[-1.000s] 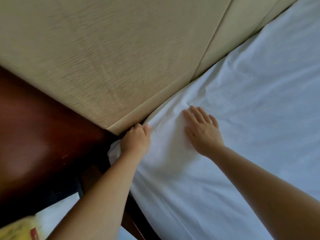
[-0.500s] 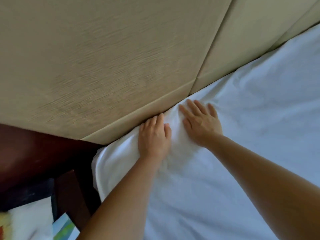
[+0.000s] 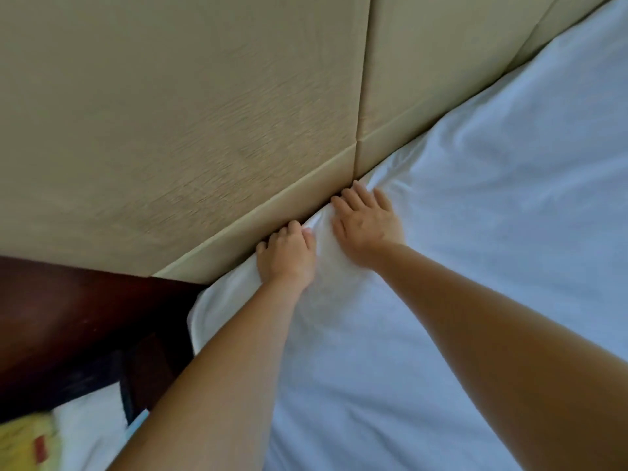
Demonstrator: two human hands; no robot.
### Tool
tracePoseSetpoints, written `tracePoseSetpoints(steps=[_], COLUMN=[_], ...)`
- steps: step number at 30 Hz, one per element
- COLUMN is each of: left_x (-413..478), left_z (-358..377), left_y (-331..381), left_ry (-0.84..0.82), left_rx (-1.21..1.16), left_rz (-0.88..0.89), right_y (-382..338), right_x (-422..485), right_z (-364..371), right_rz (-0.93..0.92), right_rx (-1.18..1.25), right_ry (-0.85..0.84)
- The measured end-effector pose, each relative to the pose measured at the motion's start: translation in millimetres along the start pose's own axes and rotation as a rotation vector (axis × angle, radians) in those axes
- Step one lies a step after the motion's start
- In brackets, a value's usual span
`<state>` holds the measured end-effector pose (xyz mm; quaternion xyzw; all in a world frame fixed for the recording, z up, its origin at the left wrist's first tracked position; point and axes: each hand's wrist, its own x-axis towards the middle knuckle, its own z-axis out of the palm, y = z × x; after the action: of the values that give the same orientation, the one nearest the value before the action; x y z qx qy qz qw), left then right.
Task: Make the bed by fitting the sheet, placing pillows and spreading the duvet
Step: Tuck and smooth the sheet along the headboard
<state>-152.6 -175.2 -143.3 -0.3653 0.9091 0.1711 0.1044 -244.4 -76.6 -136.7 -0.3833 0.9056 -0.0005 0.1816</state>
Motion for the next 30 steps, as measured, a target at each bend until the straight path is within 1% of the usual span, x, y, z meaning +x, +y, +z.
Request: tracePoseSetpoints(steps=[1,3,5,6,8,11,13,18,20,23,25,26,28,30], left_x=[-12.8,-46.7,-82.4,-99.8,-129.5,-163.3,-187.0,-237.7,-254.2,-286.6,-309.7,-321.8,-346.2,-368.9], left_z=[3.1,10.6,20.0,24.4,29.4,30.7,29.0,19.7,13.6,5.4,1.4,-0.4,-4.6,-8.3], left_y=[-5.1,-20.4,-37.8,-45.7,-57.6,-71.1,-80.8,-104.5,-115.0,-140.1,-163.6,-177.3,-207.5,-239.9], left_ry=[0.076,0.162,0.218,0.217,0.185,0.135,0.08,-0.077,-0.09,-0.045,0.002,0.029,0.092,0.155], left_rx=[0.035,0.048,0.038,0.042,0.051,0.074,0.032,-0.065,-0.129,-0.183,-0.204,-0.214,-0.229,-0.241], left_rz=[-0.008,-0.019,-0.005,0.013,0.068,0.154,0.21,0.359,0.41,0.464,0.448,0.414,0.322,0.216], right_y=[-3.9,-13.0,-20.8,-24.4,-29.2,-37.7,-47.9,-87.3,-105.9,-138.8,-165.0,-178.9,-208.0,-237.8], right_x=[-13.5,-46.5,-82.7,-100.7,-135.2,-183.7,-213.1,-267.2,-285.6,-313.8,-333.9,-344.2,-365.0,-383.3], right_z=[3.0,12.4,21.2,25.7,36.5,49.4,56.3,66.1,70.2,78.0,84.2,87.9,95.3,103.5], right_rz=[-0.014,-0.053,-0.085,-0.095,-0.093,-0.091,-0.083,0.012,0.048,0.089,0.124,0.146,0.201,0.278], right_rx=[0.021,0.039,0.041,0.036,0.017,0.016,0.013,0.062,0.096,0.187,0.224,0.249,0.331,0.487], right_ry=[-0.019,-0.025,0.045,0.085,0.123,0.112,0.079,-0.008,-0.033,-0.04,-0.02,-0.009,-0.01,-0.05])
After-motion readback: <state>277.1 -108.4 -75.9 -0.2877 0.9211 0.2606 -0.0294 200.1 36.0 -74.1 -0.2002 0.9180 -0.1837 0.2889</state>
